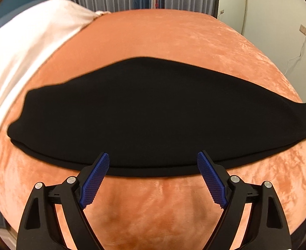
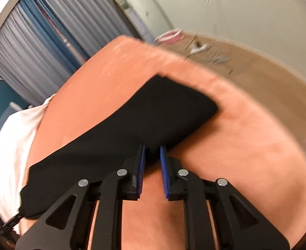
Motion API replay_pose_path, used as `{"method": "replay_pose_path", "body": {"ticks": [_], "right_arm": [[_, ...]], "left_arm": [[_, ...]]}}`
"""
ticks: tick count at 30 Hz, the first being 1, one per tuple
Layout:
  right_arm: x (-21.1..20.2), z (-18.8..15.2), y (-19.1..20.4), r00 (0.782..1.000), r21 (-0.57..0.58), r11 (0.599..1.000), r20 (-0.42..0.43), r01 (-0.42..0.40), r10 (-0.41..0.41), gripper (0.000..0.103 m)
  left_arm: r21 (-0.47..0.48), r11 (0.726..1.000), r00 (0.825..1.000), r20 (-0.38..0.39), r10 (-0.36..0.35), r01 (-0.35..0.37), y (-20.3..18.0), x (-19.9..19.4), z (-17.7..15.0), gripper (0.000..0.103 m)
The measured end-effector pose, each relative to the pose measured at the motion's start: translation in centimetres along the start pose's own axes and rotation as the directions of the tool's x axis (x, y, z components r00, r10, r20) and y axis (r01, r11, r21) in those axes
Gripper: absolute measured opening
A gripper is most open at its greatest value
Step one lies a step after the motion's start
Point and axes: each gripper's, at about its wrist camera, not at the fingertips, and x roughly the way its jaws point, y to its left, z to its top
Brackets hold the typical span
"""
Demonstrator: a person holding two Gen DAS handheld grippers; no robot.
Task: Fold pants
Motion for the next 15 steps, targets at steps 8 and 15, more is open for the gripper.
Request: {"method": "replay_pose_path", "body": {"ticks": [8,15], "right_arm": [[1.1,-8.8,17.6,0.882,-0.340,0.834,-0.348,-0.435,0.319,0.015],[8.0,-17.1,27.8,0.676,-0.087,0.788,-0.577,-0.610,0.459,0.015]], "left_arm": [[-0.058,0.998,0.999,-0.016,0.038,-0.039,2.7,-0.4,-1.2,0.084],[-0.103,0.993,0.998,0.003,0.059,-0.058,6.8,-3.0,-3.2,0.084]]}}
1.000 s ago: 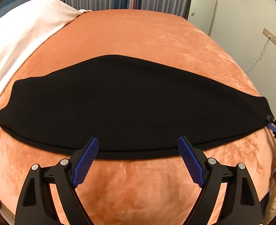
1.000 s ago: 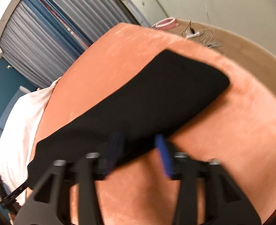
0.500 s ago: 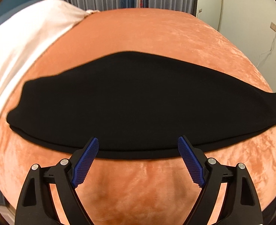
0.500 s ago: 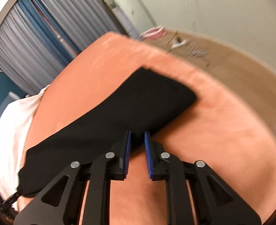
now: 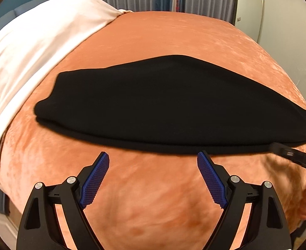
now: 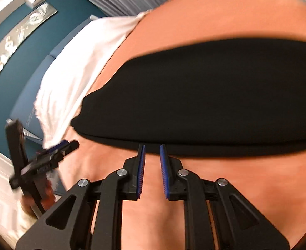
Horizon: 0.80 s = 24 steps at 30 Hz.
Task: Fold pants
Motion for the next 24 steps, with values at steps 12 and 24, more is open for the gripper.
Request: {"method": "replay_pose_path", "body": {"ticks": [12,24], "right_arm": [[4.0,0.4,2.2,0.997,0.139,0.988,0.026,0.062,-0.067,0.037],[3.9,-0.1,1.6,0.991,0.239,0.969,0.102,0.062,-0.088,0.044]], "left_arm": [[-0.025,0.997,0.996,0.058,-0.066,0.067,3.7,-1.3,0.3,0.084],[-0.015,0.995,0.992,0.073,-0.099,0.100,4.1,-1.2,0.4,0.084]]}}
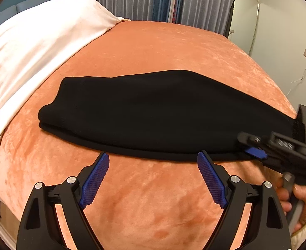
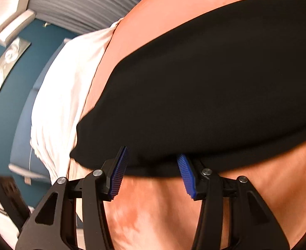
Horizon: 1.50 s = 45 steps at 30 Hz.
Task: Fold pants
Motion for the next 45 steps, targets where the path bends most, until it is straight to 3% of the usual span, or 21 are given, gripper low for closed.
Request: {"method": "replay_pose_path", "body": {"ticks": [1,2,3,7,10,11,15,18,20,23,25,28,29,30,32,35,37,39,41,43,45], "right_arm": [[0.2,0.1,0.1,1.000,0.003,1.000,0.008,0.000,0.000,0.034],[0.6,0.1,0.1,1.000,0.008,1.000,-0.008,-0.013,0.013,0.010],[0.6,-0.2,0.2,1.000,0.014,1.000,-0.017,-0.026,0.026,0.004],[-2.5,-3.4,0.7,1.000,-0.092,0.995,-0.009,-0.023,0.023,0.004],[-1.2,-4.1,-0.7,0.995,-0.121,0.990,-0.051,0.074,-0.081,0.000],[-1.2,-4.0,-1.2,0.997,-0.094,0.994,-0.053,0.047,-0.052,0.000],[-4.0,-4.2,0.7,0.997,-0.167,0.984,-0.031,0.063,-0.069,0.024],[-7.5,-4.7,1.3,0.995,-0.251,0.963,0.053,0.099,-0.088,0.025],[-9.6,-4.4,1.0,0.983,-0.267,0.951,0.130,0.158,-0.127,0.024],[-11.5,-2.5,0.7,0.945,-0.293,0.915,0.256,0.277,-0.204,0.024],[-11.5,-0.9,0.2,0.929,-0.294,0.903,0.292,0.314,-0.228,0.023],[-10.1,0.8,-2.1,0.910,-0.307,0.867,0.264,0.393,-0.319,0.020],[-9.2,1.0,-3.4,0.892,-0.307,0.842,0.236,0.444,-0.384,0.020],[-9.3,0.9,-4.6,0.886,-0.303,0.835,0.233,0.459,-0.402,0.011],[-10.9,1.0,-6.4,0.913,-0.260,0.883,0.227,0.392,-0.339,0.007],[-13.2,1.4,-6.0,0.903,-0.242,0.884,0.268,0.400,-0.335,0.011],[-13.9,2.3,-5.4,0.894,-0.274,0.867,0.296,0.417,-0.336,0.011],[-14.2,4.5,-7.4,0.859,-0.280,0.822,0.294,0.496,-0.419,0.010],[-16.0,6.6,-11.7,0.792,-0.203,0.776,0.302,0.597,-0.530,0.006],[-20.0,7.5,-15.7,0.809,-0.097,0.830,0.310,0.550,-0.500,0.000],[-25.1,7.7,-18.3,0.746,0.028,0.804,0.355,0.594,-0.564,0.000]], "left_arm": [[0.004,1.000,1.000,0.005,-0.002,0.002,-0.1,-0.1,0.1,0.084],[0.007,1.000,1.000,0.007,-0.001,0.001,-0.2,-0.2,0.2,0.084],[0.012,1.000,1.000,0.009,0.001,-0.001,-0.3,-0.3,0.3,0.084],[0.040,0.999,1.000,0.021,0.017,-0.018,-0.5,-0.9,0.7,0.084],[0.062,0.997,0.999,0.019,0.038,-0.039,-1.0,-0.4,0.9,0.084],[0.065,0.996,0.998,0.015,0.053,-0.054,-1.2,0.0,0.9,0.084],[0.087,0.986,0.990,0.015,0.140,-0.141,-2.1,0.9,0.9,0.084],[0.102,0.979,0.984,0.020,0.175,-0.177,-2.2,1.5,1.0,0.084],[0.105,0.975,0.981,0.018,0.195,-0.196,-2.1,2.1,1.1,0.084],[0.110,0.971,0.977,0.022,0.212,-0.213,-2.3,2.6,1.4,0.084],[0.119,0.967,0.975,0.030,0.221,-0.223,-3.0,2.7,1.7,0.084],[0.132,0.966,0.975,0.033,0.221,-0.224,-4.0,3.2,2.3,0.085],[0.143,0.963,0.973,0.036,0.227,-0.230,-4.3,3.7,2.5,0.087],[0.154,0.957,0.969,0.037,0.243,-0.245,-4.6,4.2,2.6,0.088],[0.183,0.936,0.952,0.009,0.305,-0.301,-4.7,6.4,2.4,0.087],[0.216,0.916,0.930,-0.070,0.361,-0.339,-3.9,9.6,1.2,0.088],[0.208,0.918,0.934,-0.053,0.354,-0.337,-3.7,9.6,0.6,0.088],[0.215,0.912,0.929,-0.046,0.368,-0.350,-3.9,9.5,0.3,0.088],[0.213,0.910,0.926,-0.052,0.373,-0.355,-3.9,9.4,0.3,0.088],[0.213,0.912,0.927,-0.060,0.370,-0.350,-3.8,9.4,0.3,0.088],[0.214,0.912,0.927,-0.063,0.370,-0.349,-3.8,9.2,0.4,0.088]]}}
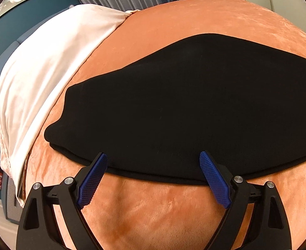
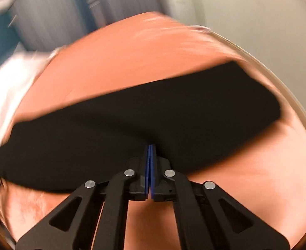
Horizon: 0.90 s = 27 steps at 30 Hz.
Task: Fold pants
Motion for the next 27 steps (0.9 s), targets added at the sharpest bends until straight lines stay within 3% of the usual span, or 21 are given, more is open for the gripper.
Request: {"method": "replay_pose_path", "body": {"ticks": [2,5,7,8,12,13,15,17,19,22,23,24,25,26,27], "right_arm": [[-1.9,1.0,-2.4,0.995,0.020,0.995,0.046,0.093,-0.094,0.008],[-2.5,2.9,-4.8,0.994,0.067,0.996,0.085,0.062,-0.068,0.019],[-1.9,4.2,-4.8,0.990,0.027,0.996,0.103,0.089,-0.091,0.047],[-1.1,4.9,-4.3,0.989,-0.027,0.994,0.104,0.105,-0.101,0.049],[2.5,7.8,-2.6,0.995,-0.172,0.982,0.068,0.081,-0.070,0.048],[3.4,8.1,-2.7,0.997,-0.193,0.979,0.039,0.068,-0.062,0.042],[5.7,8.8,-2.7,0.998,-0.233,0.972,-0.043,0.040,-0.052,0.006],[4.4,9.3,-2.4,0.998,-0.290,0.955,0.025,0.056,-0.050,0.005],[3.1,10.2,-4.2,0.994,-0.267,0.962,0.104,0.053,-0.026,0.005],[7.8,9.8,-6.7,0.997,-0.237,0.970,-0.032,0.055,-0.064,0.006],[7.9,9.3,-6.2,0.997,-0.265,0.962,-0.005,0.070,-0.074,0.007],[7.1,9.5,-6.1,0.998,-0.262,0.963,0.016,0.068,-0.065,0.013],[6.1,9.8,-6.2,0.999,-0.241,0.970,0.034,0.027,-0.019,0.027],[4.6,10.2,-6.8,0.998,-0.196,0.980,0.054,-0.024,0.035,0.030],[3.5,10.1,-7.5,0.997,-0.169,0.985,0.070,-0.016,0.028,0.031]], "left_arm": [[0.000,1.000,1.000,0.006,0.021,-0.021,-0.2,-0.7,0.3,0.087],[-0.018,1.000,0.998,0.055,0.002,-0.001,-1.7,-3.0,1.3,0.087],[-0.029,0.998,0.994,0.098,-0.054,0.057,-3.5,-5.3,2.0,0.087],[-0.026,0.996,0.991,0.110,-0.081,0.084,-4.2,-6.0,2.2,0.087],[0.024,0.986,0.976,0.137,-0.168,0.166,-8.3,-8.6,2.8,0.087],[0.038,0.985,0.976,0.136,-0.172,0.168,-9.2,-8.8,2.8,0.087],[0.067,0.984,0.977,0.128,-0.171,0.164,-11.0,-9.0,2.9,0.087],[0.081,0.983,0.978,0.116,-0.173,0.165,-12.5,-9.1,2.9,0.087],[0.090,0.982,0.979,0.107,-0.174,0.165,-13.2,-9.1,3.0,0.087],[0.109,0.981,0.982,0.086,-0.170,0.161,-14.5,-8.5,3.0,0.087],[0.112,0.980,0.982,0.076,-0.172,0.163,-15.0,-8.3,3.1,0.087],[0.113,0.980,0.983,0.065,-0.172,0.164,-15.4,-8.0,3.0,0.087],[0.114,0.980,0.984,0.056,-0.172,0.165,-15.8,-8.0,3.0,0.087],[0.119,0.978,0.982,0.054,-0.179,0.172,-16.1,-8.1,2.9,0.087],[0.123,0.977,0.981,0.058,-0.183,0.175,-16.2,-8.1,2.8,0.087]]}}
